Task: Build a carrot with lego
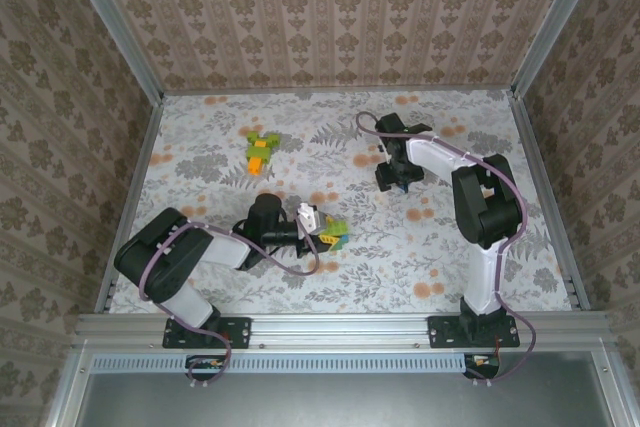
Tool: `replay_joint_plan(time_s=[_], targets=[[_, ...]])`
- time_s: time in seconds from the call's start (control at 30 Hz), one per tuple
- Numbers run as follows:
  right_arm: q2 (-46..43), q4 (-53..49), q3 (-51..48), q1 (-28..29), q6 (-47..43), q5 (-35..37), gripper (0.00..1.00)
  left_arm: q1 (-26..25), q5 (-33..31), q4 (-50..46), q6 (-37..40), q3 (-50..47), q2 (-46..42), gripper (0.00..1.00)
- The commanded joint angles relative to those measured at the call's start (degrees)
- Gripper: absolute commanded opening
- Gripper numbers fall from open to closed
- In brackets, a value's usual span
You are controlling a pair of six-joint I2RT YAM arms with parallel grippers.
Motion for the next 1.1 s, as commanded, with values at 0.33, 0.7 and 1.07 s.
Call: replay_joint_plan(time_s=[0.33, 0.7, 1.07], targets=[[2.7, 0.6, 1.5, -0.9, -2.0, 0.5, 0.66, -0.4, -2.6, -5.4, 1.9, 0.2, 2.5, 0.29], [2.8, 0.6, 0.9, -0.9, -1.3, 0.3, 0.52, -0.4, -2.9, -5.5, 1.8, 0.4, 2.9, 0.29], [-2.7, 4.1, -4.9, -2.8, 5.5, -12.8, 0.33, -0.4, -3.1, -5.6, 1.7, 0.6, 3.1, 0.28]])
